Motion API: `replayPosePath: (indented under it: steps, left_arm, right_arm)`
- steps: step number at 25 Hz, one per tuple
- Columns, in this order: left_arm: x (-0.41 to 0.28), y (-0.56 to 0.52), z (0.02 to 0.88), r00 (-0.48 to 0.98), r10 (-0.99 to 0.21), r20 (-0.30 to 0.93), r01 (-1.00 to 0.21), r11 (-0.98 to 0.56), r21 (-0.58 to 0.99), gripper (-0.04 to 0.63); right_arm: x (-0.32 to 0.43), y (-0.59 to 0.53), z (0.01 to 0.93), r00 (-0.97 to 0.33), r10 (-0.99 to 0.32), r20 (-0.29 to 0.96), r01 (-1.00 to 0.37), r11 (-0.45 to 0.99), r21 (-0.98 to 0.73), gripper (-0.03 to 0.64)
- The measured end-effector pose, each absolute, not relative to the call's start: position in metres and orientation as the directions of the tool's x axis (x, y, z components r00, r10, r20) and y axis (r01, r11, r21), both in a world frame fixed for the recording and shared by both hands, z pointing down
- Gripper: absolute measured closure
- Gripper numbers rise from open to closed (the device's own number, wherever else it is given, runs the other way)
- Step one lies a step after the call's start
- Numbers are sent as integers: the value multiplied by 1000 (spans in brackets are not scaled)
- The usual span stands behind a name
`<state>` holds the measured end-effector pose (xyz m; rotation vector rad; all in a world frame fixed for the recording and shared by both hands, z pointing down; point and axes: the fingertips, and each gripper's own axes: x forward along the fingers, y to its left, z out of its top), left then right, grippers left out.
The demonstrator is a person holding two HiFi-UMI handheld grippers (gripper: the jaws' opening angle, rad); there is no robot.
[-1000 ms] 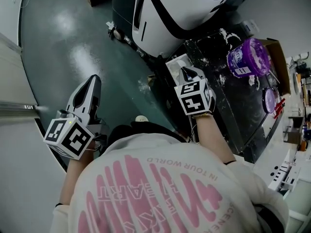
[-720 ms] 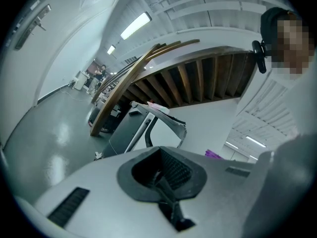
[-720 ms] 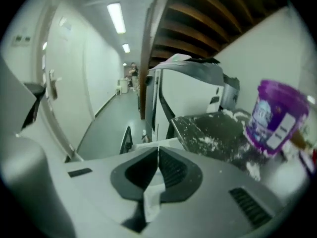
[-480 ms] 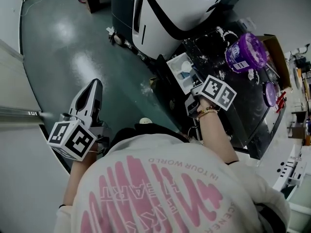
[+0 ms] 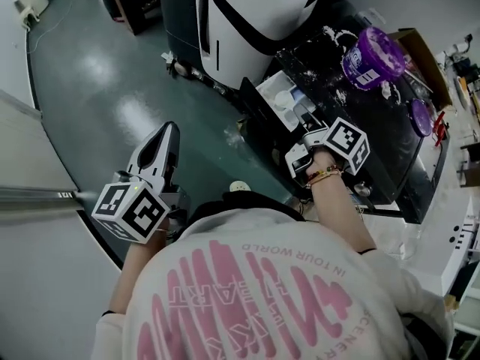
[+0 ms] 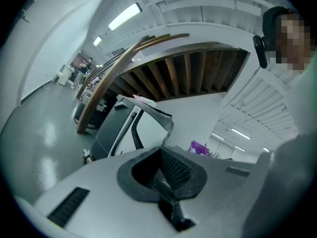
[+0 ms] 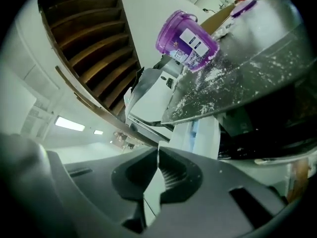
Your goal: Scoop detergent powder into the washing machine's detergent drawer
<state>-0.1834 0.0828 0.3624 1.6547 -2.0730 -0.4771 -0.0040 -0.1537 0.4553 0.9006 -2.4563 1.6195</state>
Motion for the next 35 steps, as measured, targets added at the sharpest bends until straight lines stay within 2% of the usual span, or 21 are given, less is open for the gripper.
replayPosePath:
  steps: [4, 10, 14, 18, 23, 26, 30, 35]
  left_arm:
    - [-168, 66, 360, -122, -985, 120, -843, 167, 512, 595]
    - [-151, 51, 360, -61, -993, 98, -838, 104, 535, 595]
    - [-152, 45, 363, -66, -992, 110, -841, 115, 528, 595]
    - [-161, 39, 368, -115, -986, 120, -825, 162, 542, 595]
    - [-168, 35, 381, -176, -973, 150, -790, 231, 567, 595]
    - [-169, 34, 385, -203, -966, 161, -781, 259, 569, 595]
    - [-174, 33, 385, -247, -956, 161, -767, 294, 571, 595]
    - [-177, 37, 382, -281, -947, 153, -759, 317, 568, 595]
  right_arm:
    - [4, -142, 438, -822, -481, 304, -476, 289, -831, 614]
    - [11, -139, 432, -814, -499, 298, -485, 301, -821, 614]
    - [10, -149, 435, -810, -495, 313, -499, 304, -811, 614]
    - [1, -167, 445, -804, -472, 361, -555, 378, -741, 614]
    - [-20, -187, 461, -790, -405, 460, -612, 569, -550, 614]
    - [-34, -189, 471, -762, -369, 532, -596, 720, -356, 614]
    - [-46, -185, 481, -701, -352, 620, -479, 877, -44, 614]
    - [-60, -172, 486, -666, -346, 661, -274, 938, 214, 614]
